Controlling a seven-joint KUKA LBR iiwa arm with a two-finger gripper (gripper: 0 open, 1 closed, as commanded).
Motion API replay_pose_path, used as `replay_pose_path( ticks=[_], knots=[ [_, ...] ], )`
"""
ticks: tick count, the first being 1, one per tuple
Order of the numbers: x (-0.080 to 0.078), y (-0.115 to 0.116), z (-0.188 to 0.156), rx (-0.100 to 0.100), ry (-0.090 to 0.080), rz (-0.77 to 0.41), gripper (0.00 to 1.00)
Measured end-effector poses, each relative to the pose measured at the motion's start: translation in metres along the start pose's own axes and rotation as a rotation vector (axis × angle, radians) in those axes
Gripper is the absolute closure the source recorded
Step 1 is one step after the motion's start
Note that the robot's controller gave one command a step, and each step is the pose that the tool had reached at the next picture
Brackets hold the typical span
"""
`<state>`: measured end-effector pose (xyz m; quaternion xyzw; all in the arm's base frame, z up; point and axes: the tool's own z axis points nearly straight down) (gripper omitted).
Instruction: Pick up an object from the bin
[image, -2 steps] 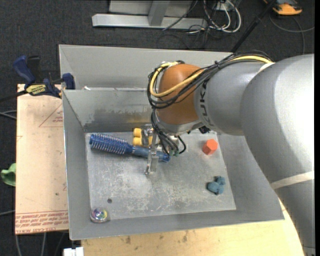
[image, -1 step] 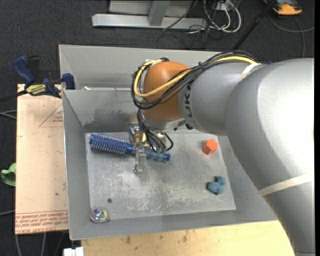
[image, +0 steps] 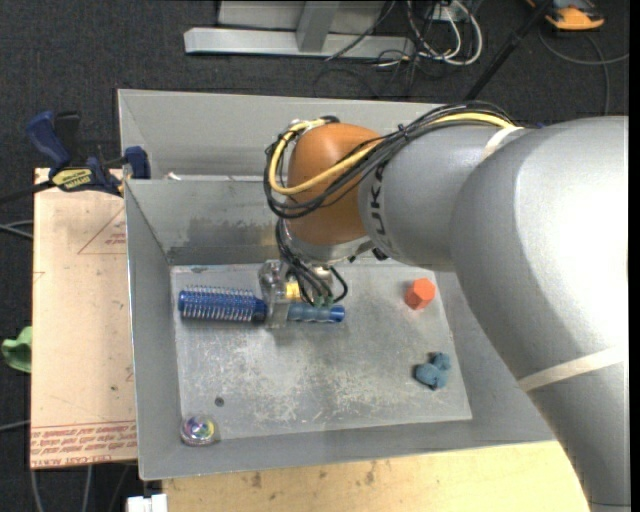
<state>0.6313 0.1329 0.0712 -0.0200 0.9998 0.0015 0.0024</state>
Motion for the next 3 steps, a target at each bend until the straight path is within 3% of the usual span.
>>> replay_pose_path(
  ticks=[1, 2, 3],
  knots=[
    [0.001, -0.003, -0.124, 0.0, -0.004, 0.036, 1.0],
    [0.018, 0.009, -0.046, 0.002, 0.012, -0.173, 1.0],
    [0.008, 0.017, -0.152, 0.001, -0.006, -0.188, 1.0]
  ],
)
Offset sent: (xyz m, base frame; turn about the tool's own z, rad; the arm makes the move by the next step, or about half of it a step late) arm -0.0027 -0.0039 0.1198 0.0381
